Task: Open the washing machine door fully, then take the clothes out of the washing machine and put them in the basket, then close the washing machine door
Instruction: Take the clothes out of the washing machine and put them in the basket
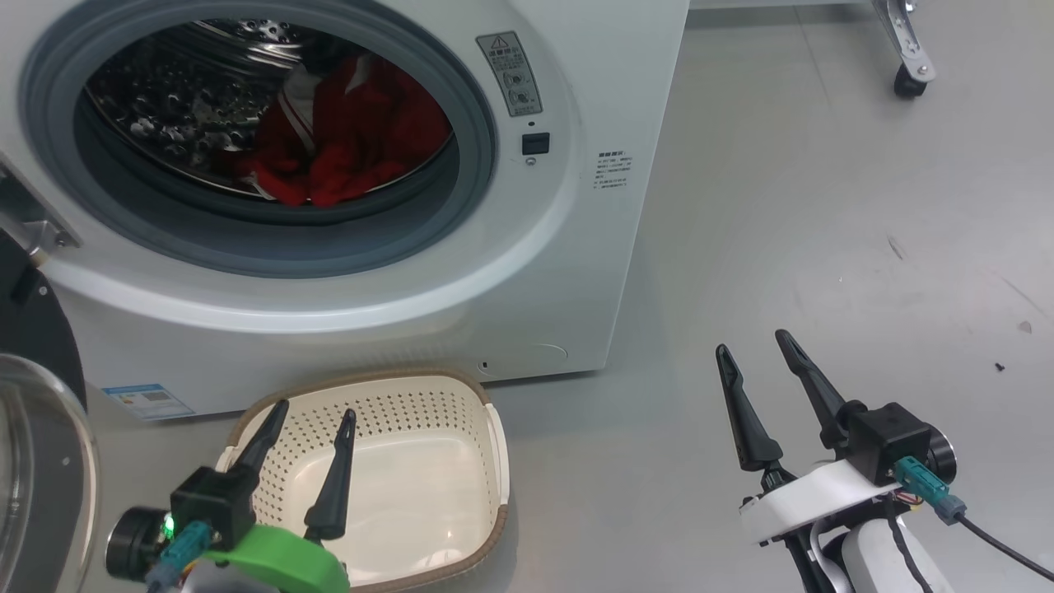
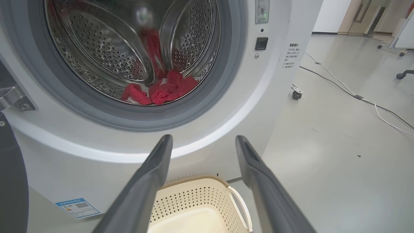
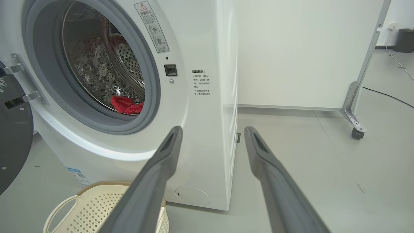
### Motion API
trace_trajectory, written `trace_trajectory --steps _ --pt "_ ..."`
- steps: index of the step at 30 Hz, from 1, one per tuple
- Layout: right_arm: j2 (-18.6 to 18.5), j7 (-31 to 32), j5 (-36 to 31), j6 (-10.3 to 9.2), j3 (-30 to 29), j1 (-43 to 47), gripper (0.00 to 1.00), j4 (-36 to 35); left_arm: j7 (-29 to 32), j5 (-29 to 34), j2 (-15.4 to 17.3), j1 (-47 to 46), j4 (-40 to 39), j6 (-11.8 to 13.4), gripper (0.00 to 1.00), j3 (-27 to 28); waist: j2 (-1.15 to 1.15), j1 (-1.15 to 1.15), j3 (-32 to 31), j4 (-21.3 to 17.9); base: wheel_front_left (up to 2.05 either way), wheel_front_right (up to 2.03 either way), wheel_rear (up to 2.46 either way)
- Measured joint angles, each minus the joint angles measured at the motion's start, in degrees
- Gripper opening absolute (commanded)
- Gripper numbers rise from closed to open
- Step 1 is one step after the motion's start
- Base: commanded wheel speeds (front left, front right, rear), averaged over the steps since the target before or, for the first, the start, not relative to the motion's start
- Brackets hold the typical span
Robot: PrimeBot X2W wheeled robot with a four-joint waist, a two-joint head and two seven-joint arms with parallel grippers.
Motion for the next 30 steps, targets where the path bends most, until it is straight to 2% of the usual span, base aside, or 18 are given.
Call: trace_trajectory --steps 8,15,30 --pt "0.0 0.0 0.0 -0.04 1.0 -2.4 1.0 -2.5 4.2 -2.4 0.0 -9.0 3.8 -1.9 1.0 0.9 0.0 0.0 5.0 -2.0 0.0 0.0 0.0" --pt "0.0 0.0 0.7 -0.52 2.5 -4.9 1.0 -4.6 7.2 -4.9 1.0 -16.8 7.2 -2.5 1.0 4.0 0.0 0.0 9.3 -4.0 0.0 0.0 0.0" --pt "-0.1 0.0 4.6 -2.64 6.4 -9.4 1.0 -9.1 21.5 -9.5 8.4 -34.9 13.6 -4.1 1.0 8.7 0.0 0.0 20.9 -10.5 0.0 0.0 0.0"
